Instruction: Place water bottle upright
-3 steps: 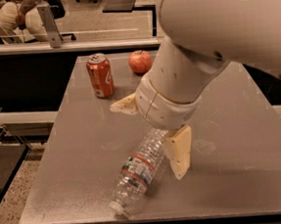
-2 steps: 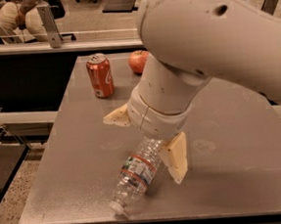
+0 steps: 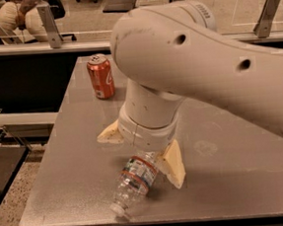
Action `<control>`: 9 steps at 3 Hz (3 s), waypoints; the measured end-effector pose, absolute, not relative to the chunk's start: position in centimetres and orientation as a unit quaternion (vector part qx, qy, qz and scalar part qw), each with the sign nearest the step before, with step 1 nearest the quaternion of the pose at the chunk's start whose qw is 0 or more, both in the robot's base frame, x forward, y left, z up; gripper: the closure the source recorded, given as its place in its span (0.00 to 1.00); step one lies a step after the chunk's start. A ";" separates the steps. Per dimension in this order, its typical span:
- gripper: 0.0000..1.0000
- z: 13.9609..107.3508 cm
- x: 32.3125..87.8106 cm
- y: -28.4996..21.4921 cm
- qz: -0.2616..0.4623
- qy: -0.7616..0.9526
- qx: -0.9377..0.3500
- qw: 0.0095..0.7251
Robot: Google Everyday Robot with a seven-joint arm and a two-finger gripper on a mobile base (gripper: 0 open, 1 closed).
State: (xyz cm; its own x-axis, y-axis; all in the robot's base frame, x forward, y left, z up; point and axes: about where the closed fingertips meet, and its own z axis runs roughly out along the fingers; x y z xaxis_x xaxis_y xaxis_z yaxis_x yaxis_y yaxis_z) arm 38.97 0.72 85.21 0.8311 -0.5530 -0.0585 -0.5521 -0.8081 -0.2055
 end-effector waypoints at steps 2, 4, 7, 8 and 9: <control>0.42 83.9 38.3 0.1 -0.006 0.248 -0.967 0.055; 0.88 87.3 40.1 -1.2 0.065 0.321 -0.940 0.094; 1.00 96.1 45.2 -1.6 0.262 0.491 -0.784 0.276; 1.00 97.5 46.8 -0.8 0.364 0.507 -0.700 0.348; 1.00 97.5 47.3 -0.6 0.426 0.504 -0.643 0.389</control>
Offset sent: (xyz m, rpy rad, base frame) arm -0.0094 -0.0145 -0.0171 -0.1534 0.0381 0.1216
